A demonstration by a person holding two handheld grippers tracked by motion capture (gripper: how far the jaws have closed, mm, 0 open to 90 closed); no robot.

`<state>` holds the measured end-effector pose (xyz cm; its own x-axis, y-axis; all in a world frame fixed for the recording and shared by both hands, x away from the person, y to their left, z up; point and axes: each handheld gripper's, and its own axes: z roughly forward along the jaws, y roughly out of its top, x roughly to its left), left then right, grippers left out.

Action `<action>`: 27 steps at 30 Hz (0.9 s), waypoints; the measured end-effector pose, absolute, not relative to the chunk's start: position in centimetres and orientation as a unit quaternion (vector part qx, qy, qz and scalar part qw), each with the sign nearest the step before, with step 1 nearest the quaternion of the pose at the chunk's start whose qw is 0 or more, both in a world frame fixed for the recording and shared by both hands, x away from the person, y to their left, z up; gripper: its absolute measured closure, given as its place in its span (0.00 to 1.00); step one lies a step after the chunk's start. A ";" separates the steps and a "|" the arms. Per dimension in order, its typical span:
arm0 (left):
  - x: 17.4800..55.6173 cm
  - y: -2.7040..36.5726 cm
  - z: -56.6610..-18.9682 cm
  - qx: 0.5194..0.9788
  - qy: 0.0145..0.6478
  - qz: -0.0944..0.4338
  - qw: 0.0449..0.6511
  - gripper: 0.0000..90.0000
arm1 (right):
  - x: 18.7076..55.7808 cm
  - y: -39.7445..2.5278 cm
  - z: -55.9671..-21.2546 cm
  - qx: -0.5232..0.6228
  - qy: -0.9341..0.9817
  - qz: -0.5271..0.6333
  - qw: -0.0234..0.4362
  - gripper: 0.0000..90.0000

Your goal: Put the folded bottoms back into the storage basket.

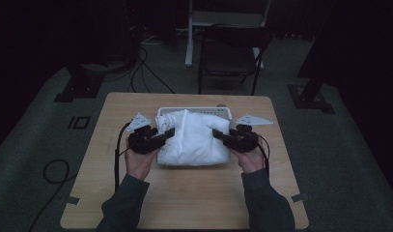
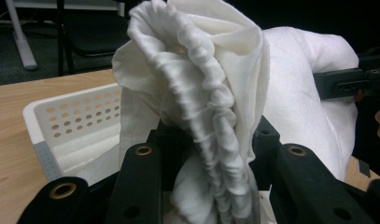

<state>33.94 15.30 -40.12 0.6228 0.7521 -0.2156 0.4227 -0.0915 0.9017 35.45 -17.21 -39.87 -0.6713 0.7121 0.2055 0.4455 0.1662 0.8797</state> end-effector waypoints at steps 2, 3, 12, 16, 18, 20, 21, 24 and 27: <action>34.1 15.2 -40.1 0.723 0.407 0.155 0.536 0.72 | 35.6 -17.2 -39.9 0.386 0.752 0.519 0.128 0.79; 34.2 15.2 -40.1 0.723 0.407 0.155 0.536 0.72 | 35.7 -17.2 -39.9 0.388 0.752 0.518 0.127 0.79; 35.1 14.9 -39.9 0.723 0.407 0.156 0.536 0.72 | 36.5 -17.4 -39.7 0.393 0.750 0.517 0.129 0.79; 35.5 14.9 -39.7 0.723 0.406 0.158 0.536 0.72 | 36.8 -17.4 -39.6 0.394 0.749 0.516 0.132 0.79; 35.7 14.9 -39.6 0.721 0.408 0.158 0.537 0.72 | 37.0 -17.3 -39.4 0.395 0.749 0.515 0.134 0.79; 35.8 14.9 -39.6 0.720 0.408 0.159 0.538 0.72 | 37.1 -17.3 -39.2 0.395 0.749 0.515 0.135 0.79; 35.9 14.9 -39.5 0.721 0.408 0.160 0.537 0.72 | 37.2 -17.3 -39.2 0.395 0.748 0.515 0.135 0.79; 36.2 14.9 -39.4 0.720 0.409 0.161 0.538 0.72 | 37.5 -17.2 -39.0 0.397 0.748 0.515 0.135 0.79; 36.5 14.9 -39.3 0.719 0.409 0.162 0.538 0.72 | 37.7 -17.2 -38.9 0.398 0.747 0.515 0.137 0.79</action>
